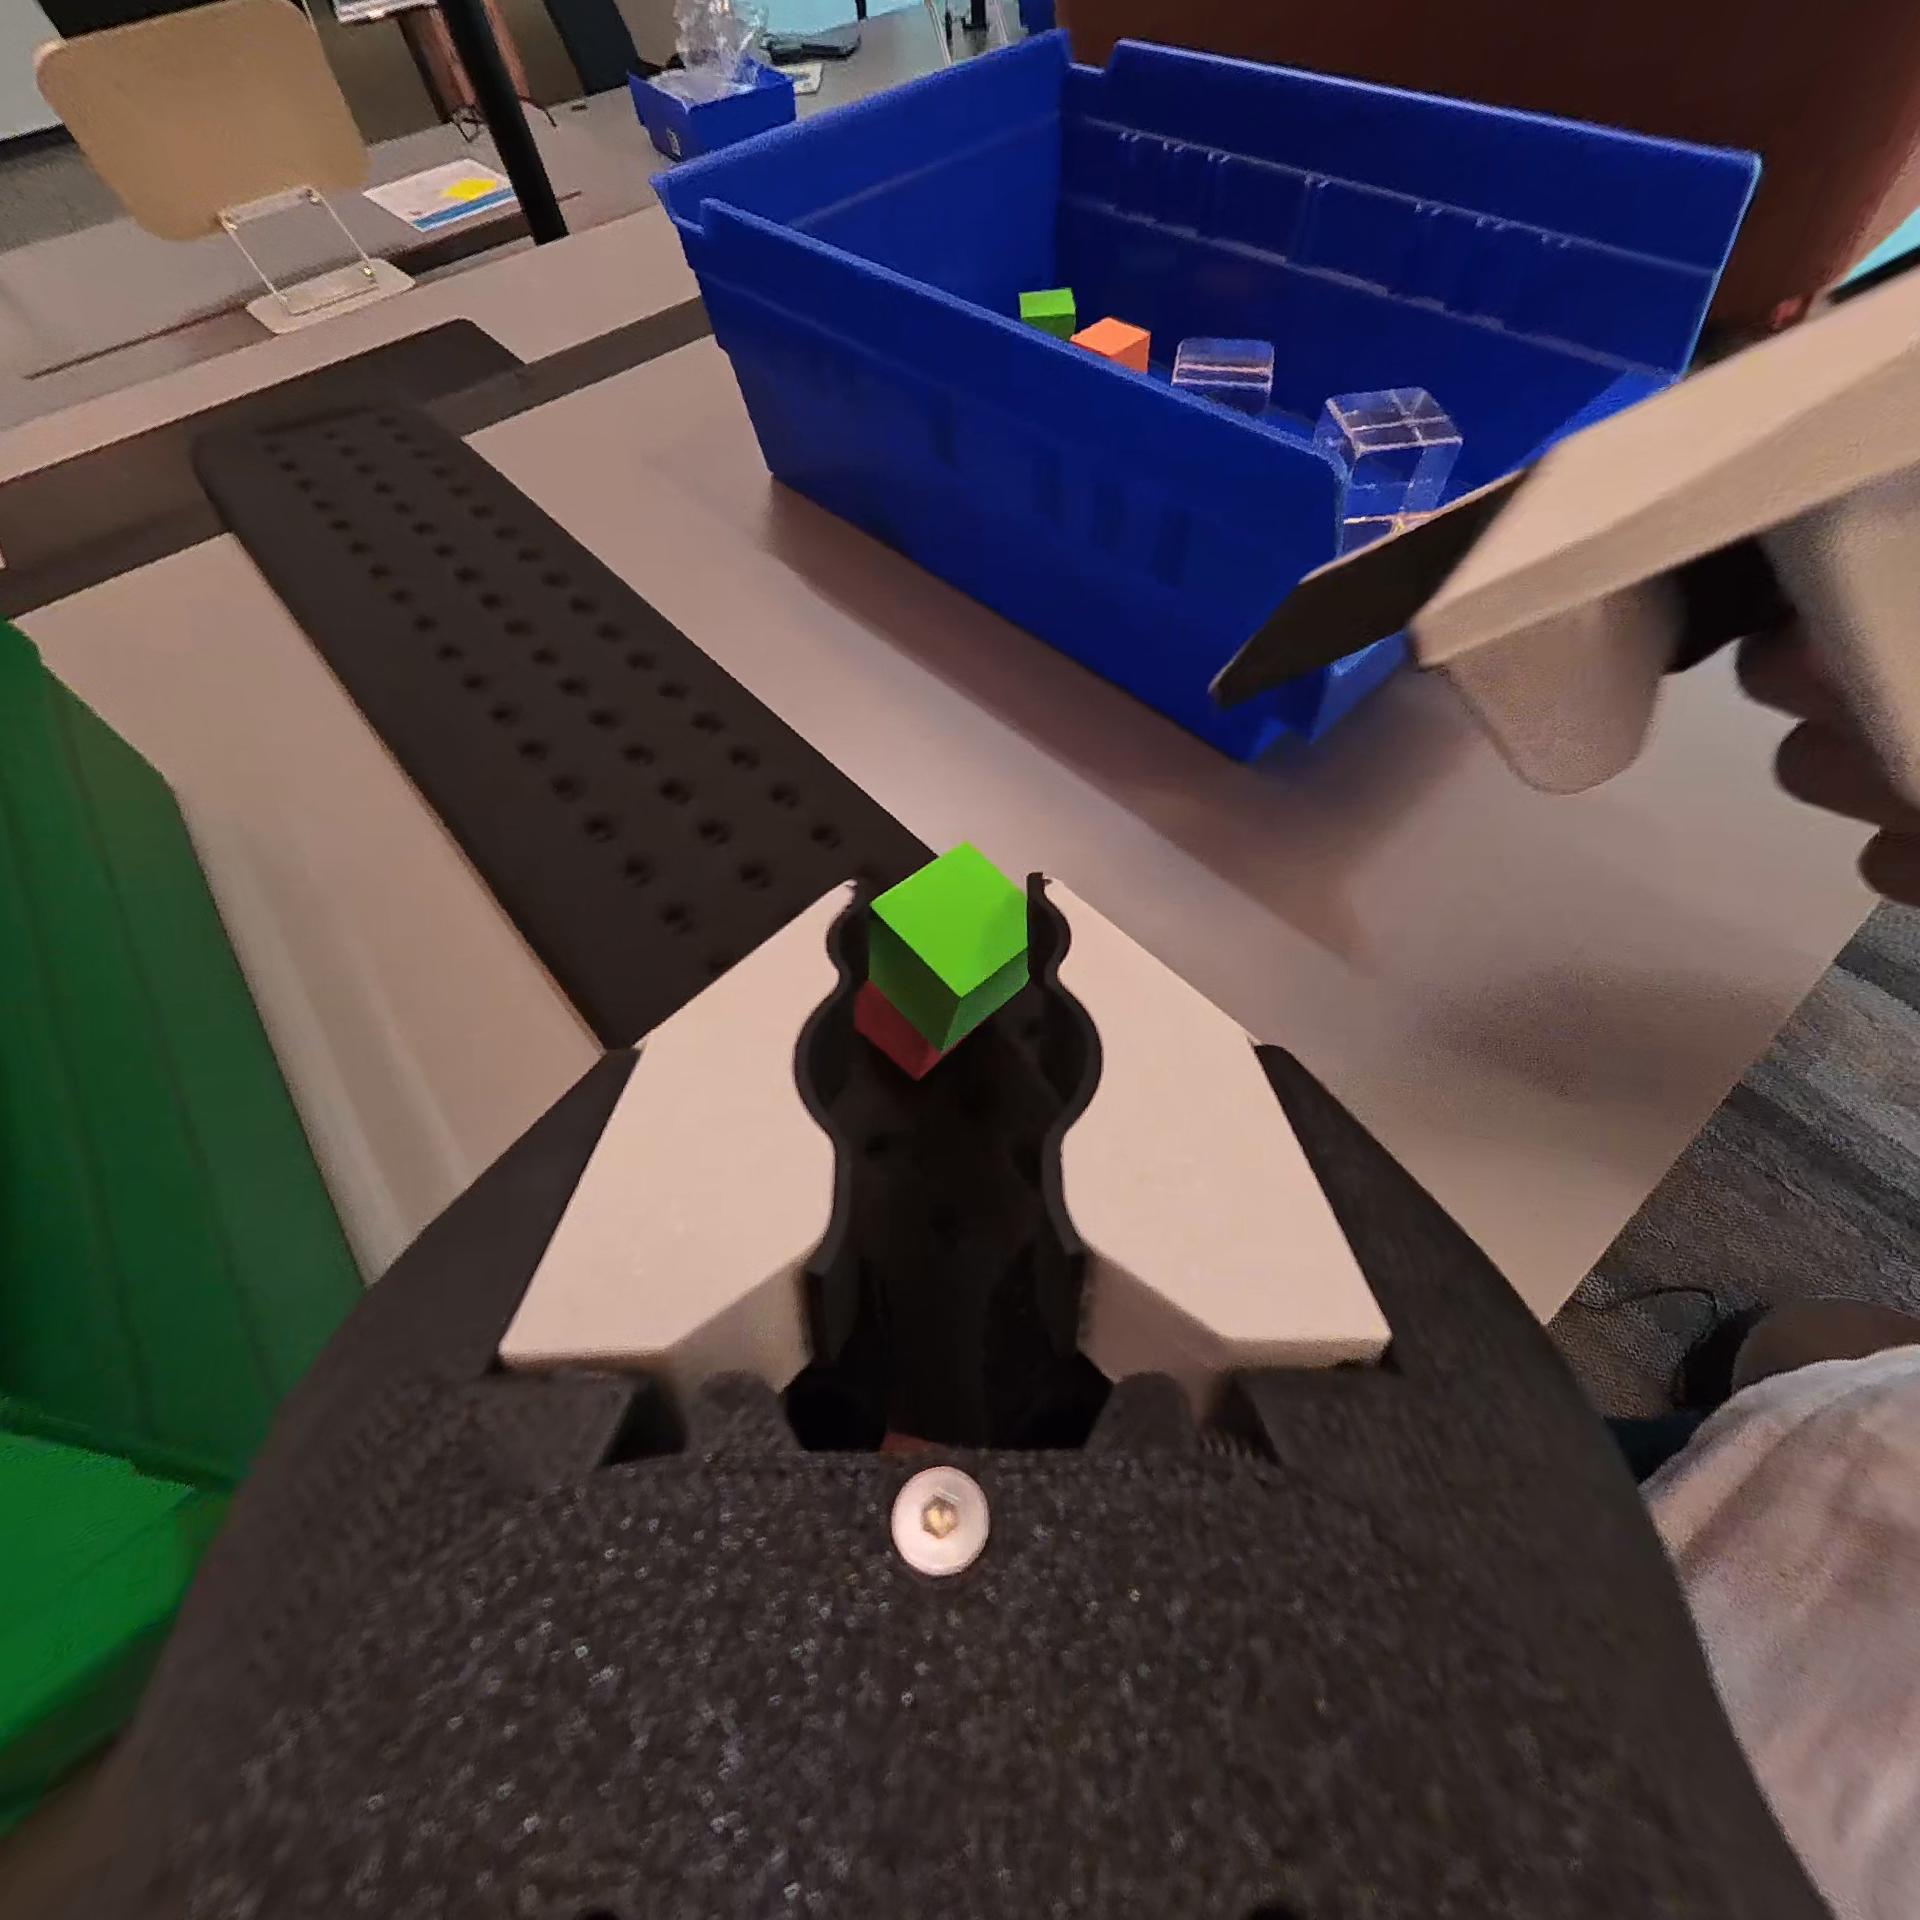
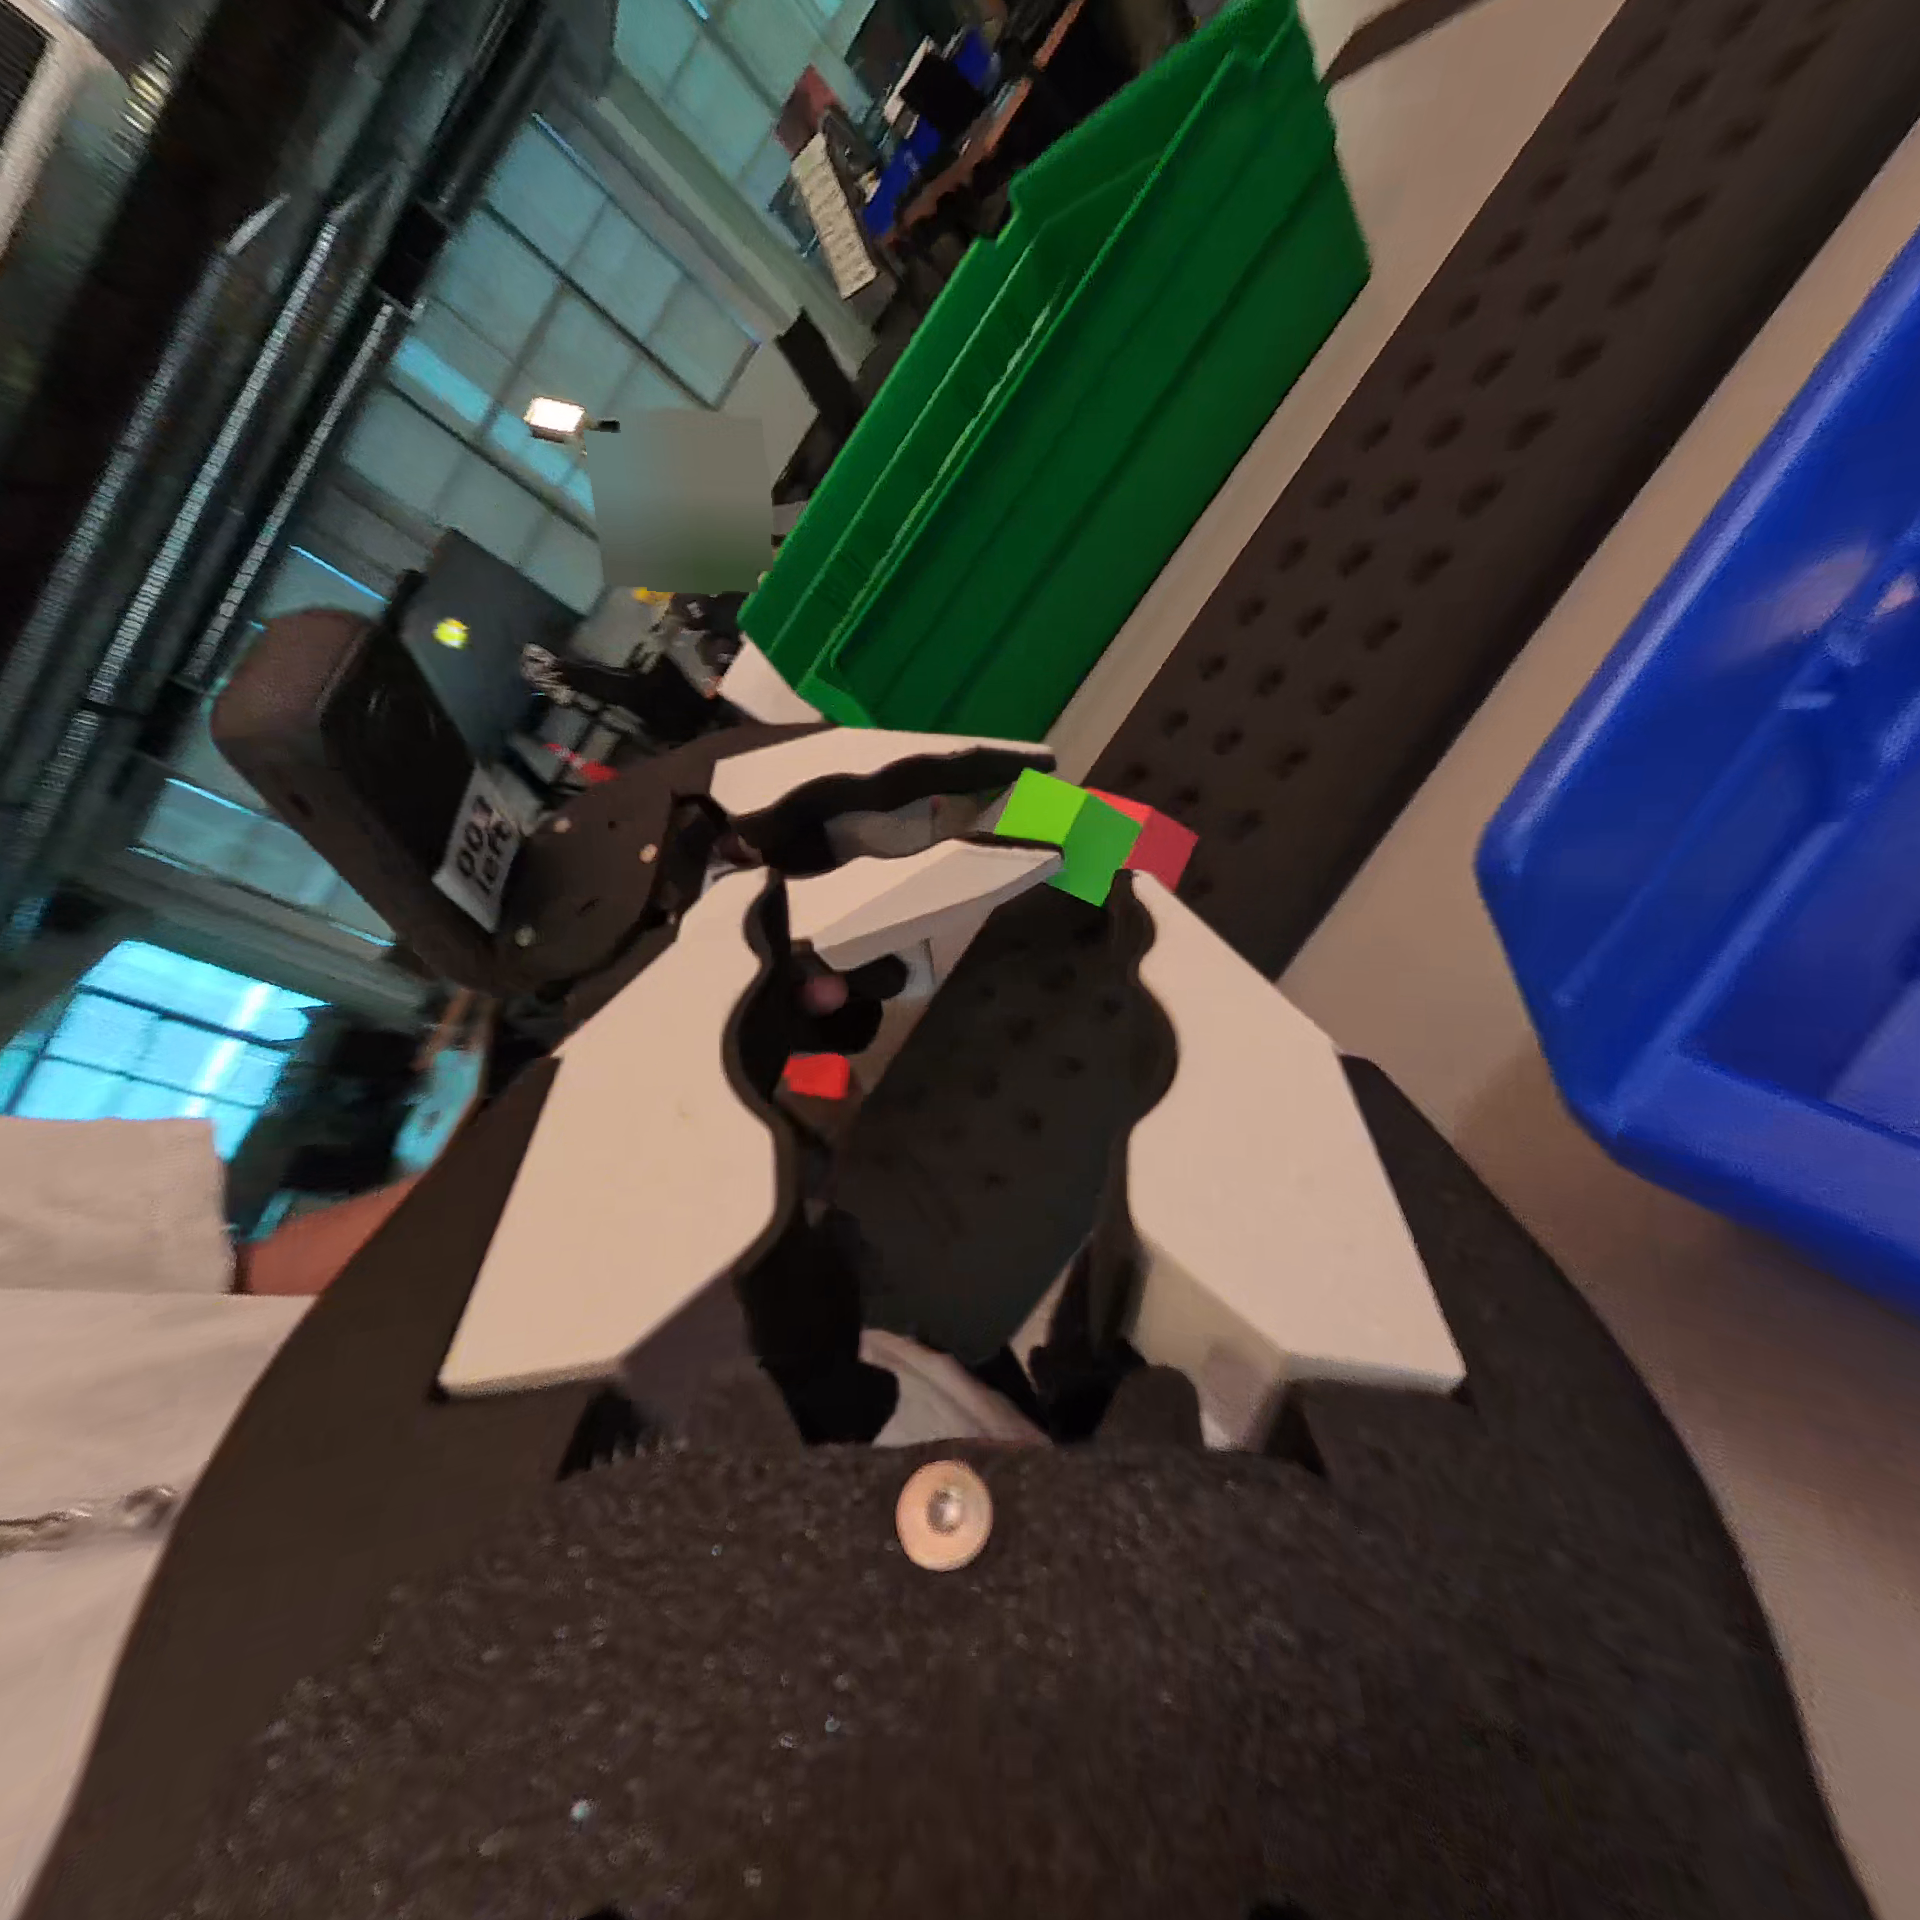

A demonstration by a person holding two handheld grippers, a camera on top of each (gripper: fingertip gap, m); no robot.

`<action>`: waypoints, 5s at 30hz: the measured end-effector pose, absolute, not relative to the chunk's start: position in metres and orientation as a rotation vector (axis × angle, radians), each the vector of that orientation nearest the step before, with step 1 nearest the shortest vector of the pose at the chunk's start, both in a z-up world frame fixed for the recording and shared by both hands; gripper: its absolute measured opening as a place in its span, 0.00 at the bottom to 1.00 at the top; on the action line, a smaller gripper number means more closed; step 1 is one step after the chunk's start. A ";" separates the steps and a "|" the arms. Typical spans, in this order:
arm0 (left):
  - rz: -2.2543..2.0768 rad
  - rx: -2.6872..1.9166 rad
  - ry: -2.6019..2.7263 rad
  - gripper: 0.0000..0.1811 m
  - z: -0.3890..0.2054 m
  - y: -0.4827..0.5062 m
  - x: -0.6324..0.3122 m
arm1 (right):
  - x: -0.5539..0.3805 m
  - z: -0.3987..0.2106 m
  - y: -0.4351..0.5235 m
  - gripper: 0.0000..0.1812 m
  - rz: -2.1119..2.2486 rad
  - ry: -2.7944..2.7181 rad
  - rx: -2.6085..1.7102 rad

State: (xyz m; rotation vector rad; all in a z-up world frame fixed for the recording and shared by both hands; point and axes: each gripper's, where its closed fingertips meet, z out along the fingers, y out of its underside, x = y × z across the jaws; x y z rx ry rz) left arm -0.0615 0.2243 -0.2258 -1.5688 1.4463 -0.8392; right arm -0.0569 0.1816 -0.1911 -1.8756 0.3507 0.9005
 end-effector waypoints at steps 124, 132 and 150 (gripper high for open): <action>-0.906 -1.403 1.679 0.18 -0.213 0.196 -0.112 | 0.070 -0.175 0.173 0.15 0.378 0.440 -2.068; -1.119 -1.679 1.517 0.20 -0.226 0.195 -0.145 | 0.205 -0.253 0.213 0.15 -0.116 0.258 -2.691; -1.150 -2.055 1.139 0.22 -0.233 0.189 -0.207 | 0.137 -0.159 0.199 0.32 0.126 0.315 -2.106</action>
